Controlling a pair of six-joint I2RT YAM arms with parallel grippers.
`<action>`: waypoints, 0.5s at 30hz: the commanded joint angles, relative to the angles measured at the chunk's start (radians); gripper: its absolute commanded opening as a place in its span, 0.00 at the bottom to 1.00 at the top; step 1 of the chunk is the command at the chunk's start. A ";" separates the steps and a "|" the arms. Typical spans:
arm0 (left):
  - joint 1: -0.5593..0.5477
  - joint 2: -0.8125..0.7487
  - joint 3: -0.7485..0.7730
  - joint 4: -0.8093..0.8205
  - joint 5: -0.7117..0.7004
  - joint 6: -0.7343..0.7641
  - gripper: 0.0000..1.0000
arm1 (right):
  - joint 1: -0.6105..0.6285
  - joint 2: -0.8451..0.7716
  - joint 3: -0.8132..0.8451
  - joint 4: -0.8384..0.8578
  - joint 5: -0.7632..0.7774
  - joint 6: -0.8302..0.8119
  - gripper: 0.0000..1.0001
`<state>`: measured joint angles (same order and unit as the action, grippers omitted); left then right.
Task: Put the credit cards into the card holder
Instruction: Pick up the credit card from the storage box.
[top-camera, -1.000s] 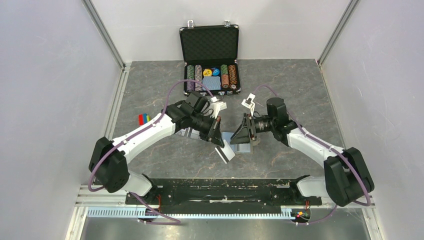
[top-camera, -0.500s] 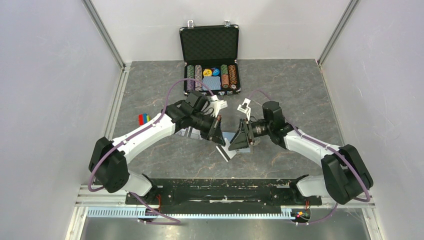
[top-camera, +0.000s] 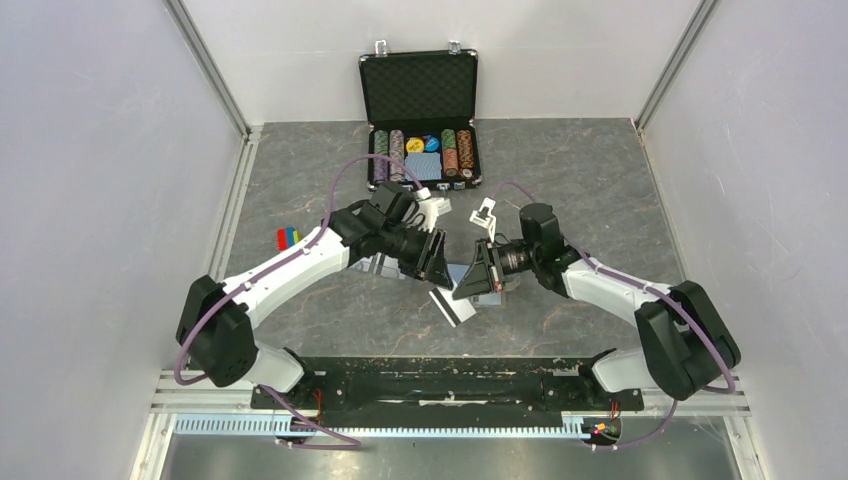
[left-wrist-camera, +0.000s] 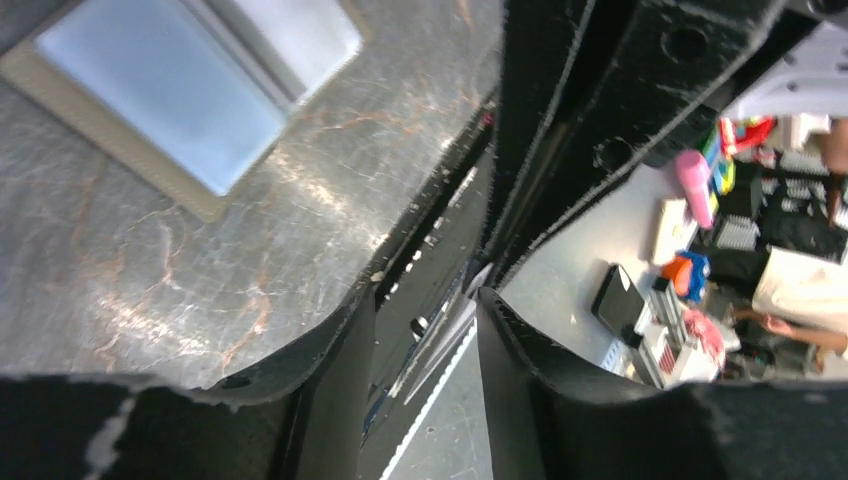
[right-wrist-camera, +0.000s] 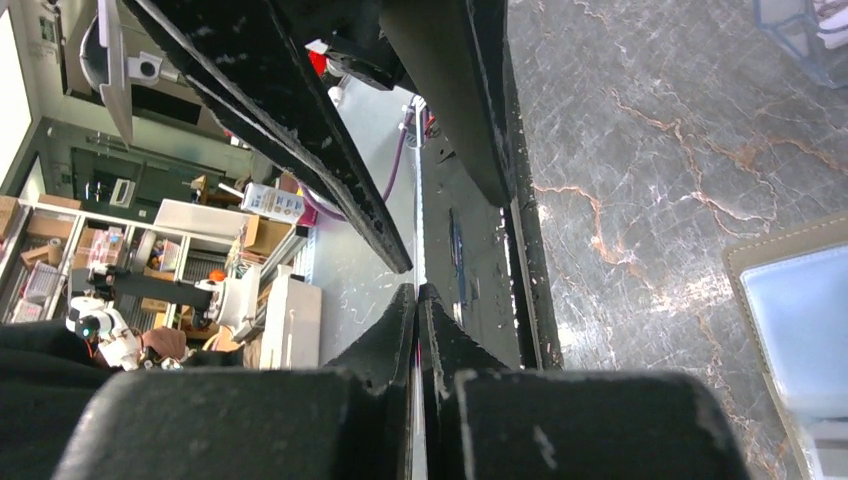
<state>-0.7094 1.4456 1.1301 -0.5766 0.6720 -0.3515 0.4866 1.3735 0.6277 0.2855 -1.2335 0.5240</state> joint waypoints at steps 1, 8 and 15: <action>-0.004 -0.045 0.017 -0.017 -0.191 -0.067 0.52 | -0.012 0.023 0.017 -0.045 0.055 -0.039 0.00; -0.004 -0.025 0.008 -0.053 -0.350 -0.119 0.50 | -0.199 0.037 0.026 -0.247 0.230 -0.115 0.00; -0.010 0.087 0.047 -0.106 -0.453 -0.135 0.40 | -0.314 0.054 0.018 -0.334 0.368 -0.083 0.00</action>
<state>-0.7097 1.4693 1.1358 -0.6506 0.3130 -0.4297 0.1864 1.4204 0.6327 0.0193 -0.9691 0.4431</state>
